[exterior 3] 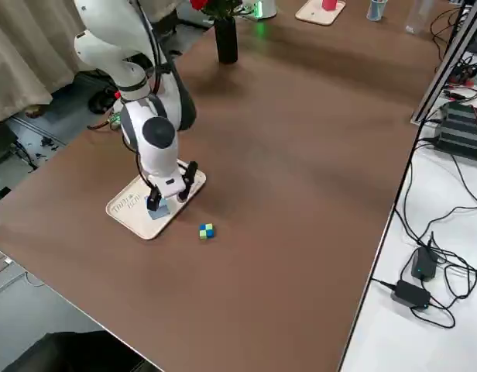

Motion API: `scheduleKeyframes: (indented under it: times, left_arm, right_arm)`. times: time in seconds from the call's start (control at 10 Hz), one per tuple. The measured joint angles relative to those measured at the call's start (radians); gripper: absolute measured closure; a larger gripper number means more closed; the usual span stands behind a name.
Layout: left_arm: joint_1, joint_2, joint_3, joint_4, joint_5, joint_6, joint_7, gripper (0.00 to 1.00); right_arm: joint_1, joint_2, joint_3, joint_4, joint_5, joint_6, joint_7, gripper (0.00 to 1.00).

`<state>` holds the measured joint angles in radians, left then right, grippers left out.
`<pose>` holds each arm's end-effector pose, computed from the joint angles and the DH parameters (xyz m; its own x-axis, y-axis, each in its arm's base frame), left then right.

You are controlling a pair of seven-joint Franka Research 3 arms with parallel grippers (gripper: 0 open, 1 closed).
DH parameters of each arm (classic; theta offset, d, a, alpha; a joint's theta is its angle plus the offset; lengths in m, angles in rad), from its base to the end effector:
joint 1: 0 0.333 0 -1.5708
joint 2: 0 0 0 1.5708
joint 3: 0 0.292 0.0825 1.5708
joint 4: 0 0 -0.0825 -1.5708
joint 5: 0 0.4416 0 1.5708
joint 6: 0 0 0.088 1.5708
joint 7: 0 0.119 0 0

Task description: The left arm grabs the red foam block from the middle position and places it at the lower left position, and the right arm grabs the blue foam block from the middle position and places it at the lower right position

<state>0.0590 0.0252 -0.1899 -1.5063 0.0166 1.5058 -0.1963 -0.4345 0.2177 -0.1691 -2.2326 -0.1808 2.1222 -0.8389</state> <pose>0.6078 -0.0766 0.6017 0.9975 0.0664 -0.0224 0.0660 -0.9977 -0.0165 0.4327 -0.3148 0.1743 0.8763 0.3496 -0.3314 0.3195 -0.9367 -0.1433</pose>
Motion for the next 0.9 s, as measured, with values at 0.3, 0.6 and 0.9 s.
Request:
scheduleKeyframes:
  times: [0.3,0.6,0.9]
  left_arm:
    - [-0.004,-0.001,-0.008,0.002,0.001,-0.001,0.0,0.0]
    - [-0.001,-0.006,-0.009,0.035,0.001,-0.001,0.001,0.0]
    - [-0.002,-0.007,-0.009,0.039,0.001,-0.001,0.001,0.0]
  right_arm:
    - [0.228,-0.042,0.011,0.341,0.0,-0.375,0.085,0.0]
    - [0.389,-0.048,0.018,0.569,0.003,-0.526,0.316,0.0]
    - [0.487,-0.063,0.058,0.686,0.113,-0.577,0.68,0.0]
